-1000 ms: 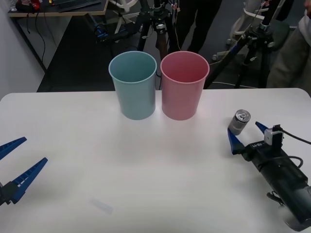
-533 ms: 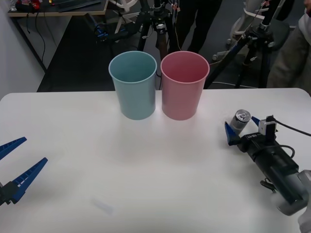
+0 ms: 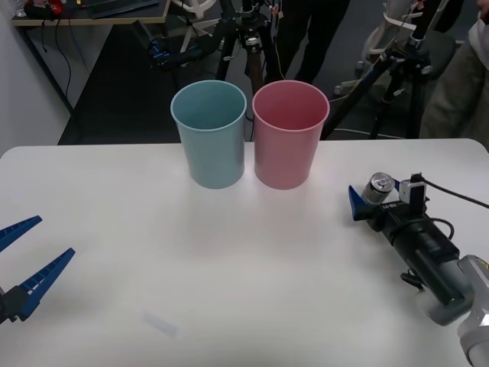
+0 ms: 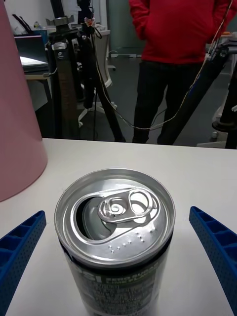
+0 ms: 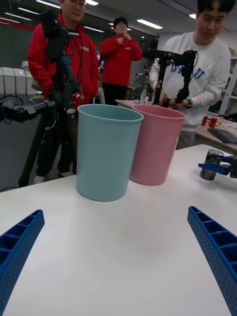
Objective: Grasp the object on the table and drop it into the matching bin: aluminum can to the light blue bin, PET bottle to the pink bin.
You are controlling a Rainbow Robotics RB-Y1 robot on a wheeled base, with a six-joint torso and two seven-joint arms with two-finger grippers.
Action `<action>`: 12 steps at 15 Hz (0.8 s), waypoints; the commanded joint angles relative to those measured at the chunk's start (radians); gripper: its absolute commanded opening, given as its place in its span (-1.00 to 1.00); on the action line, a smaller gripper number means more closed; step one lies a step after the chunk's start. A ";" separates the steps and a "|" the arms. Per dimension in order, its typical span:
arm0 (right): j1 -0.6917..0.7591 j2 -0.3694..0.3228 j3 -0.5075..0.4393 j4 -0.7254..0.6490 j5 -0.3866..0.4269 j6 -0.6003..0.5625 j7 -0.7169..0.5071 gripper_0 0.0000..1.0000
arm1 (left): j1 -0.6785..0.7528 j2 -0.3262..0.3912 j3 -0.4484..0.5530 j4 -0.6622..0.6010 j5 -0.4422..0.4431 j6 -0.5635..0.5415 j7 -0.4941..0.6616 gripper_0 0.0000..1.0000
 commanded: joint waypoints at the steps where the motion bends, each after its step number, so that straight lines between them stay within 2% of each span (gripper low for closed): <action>1: -0.017 0.001 0.000 0.023 0.000 0.000 0.002 1.00 | 0.000 0.000 0.000 0.000 0.000 0.000 0.000 1.00; 5: -0.017 -0.001 0.003 0.023 0.000 0.000 0.002 0.99 | 0.000 0.000 0.000 0.000 0.000 0.000 0.000 1.00; 6: -0.017 0.001 0.003 0.023 0.000 0.000 0.002 -0.42 | 0.000 0.000 0.000 0.000 0.000 0.000 0.000 1.00; 7: -0.017 0.001 0.003 0.023 0.000 0.000 0.002 -1.00 | 0.000 0.000 0.000 0.000 0.000 0.000 0.000 1.00; 12: -0.017 -0.001 0.003 0.023 0.000 -0.004 0.006 -1.00 | 0.000 0.000 0.000 0.000 0.000 0.000 0.000 1.00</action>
